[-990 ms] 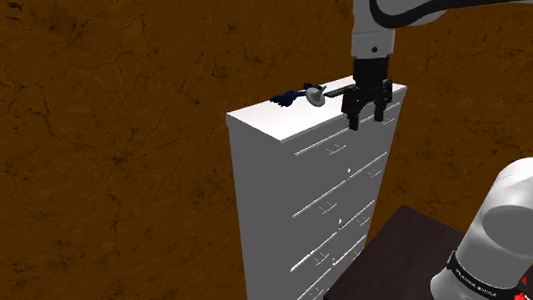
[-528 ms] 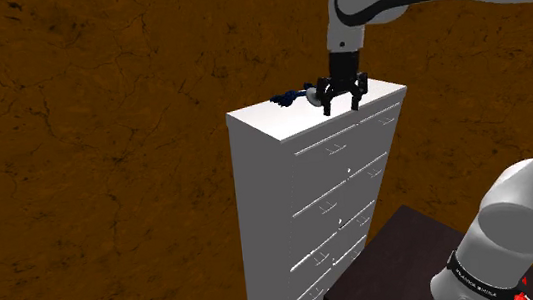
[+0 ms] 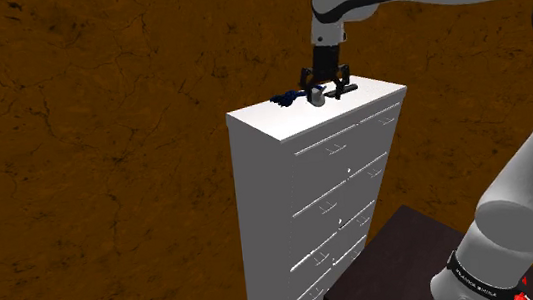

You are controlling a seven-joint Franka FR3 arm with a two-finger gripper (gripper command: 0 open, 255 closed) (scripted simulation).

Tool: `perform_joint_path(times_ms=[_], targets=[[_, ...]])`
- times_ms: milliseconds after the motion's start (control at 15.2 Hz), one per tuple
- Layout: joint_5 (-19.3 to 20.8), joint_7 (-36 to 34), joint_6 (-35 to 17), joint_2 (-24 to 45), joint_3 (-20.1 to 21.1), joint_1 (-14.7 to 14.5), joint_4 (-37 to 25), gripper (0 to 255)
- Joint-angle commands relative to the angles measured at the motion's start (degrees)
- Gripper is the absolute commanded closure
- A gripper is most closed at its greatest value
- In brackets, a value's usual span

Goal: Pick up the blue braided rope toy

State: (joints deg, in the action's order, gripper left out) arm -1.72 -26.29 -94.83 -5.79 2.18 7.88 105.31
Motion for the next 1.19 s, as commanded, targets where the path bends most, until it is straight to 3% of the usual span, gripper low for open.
perform_joint_path(times_ms=[0, 462, 792, 858, 1122], targets=[[0.3, -2.1, 0.1, 4.2, -0.3, 0.5, -4.6, 0], [0.7, -7.5, 3.3, 18.4, -2.7, 2.7, -23.4, 0], [0.2, -10.9, 8.4, 30.3, -4.6, 4.7, -41.4, 0], [0.2, -11.0, 8.9, 31.1, -4.7, 4.8, -42.7, 0], [0.2, -11.0, 5.0, 29.9, -4.7, 4.7, -37.6, 0]])
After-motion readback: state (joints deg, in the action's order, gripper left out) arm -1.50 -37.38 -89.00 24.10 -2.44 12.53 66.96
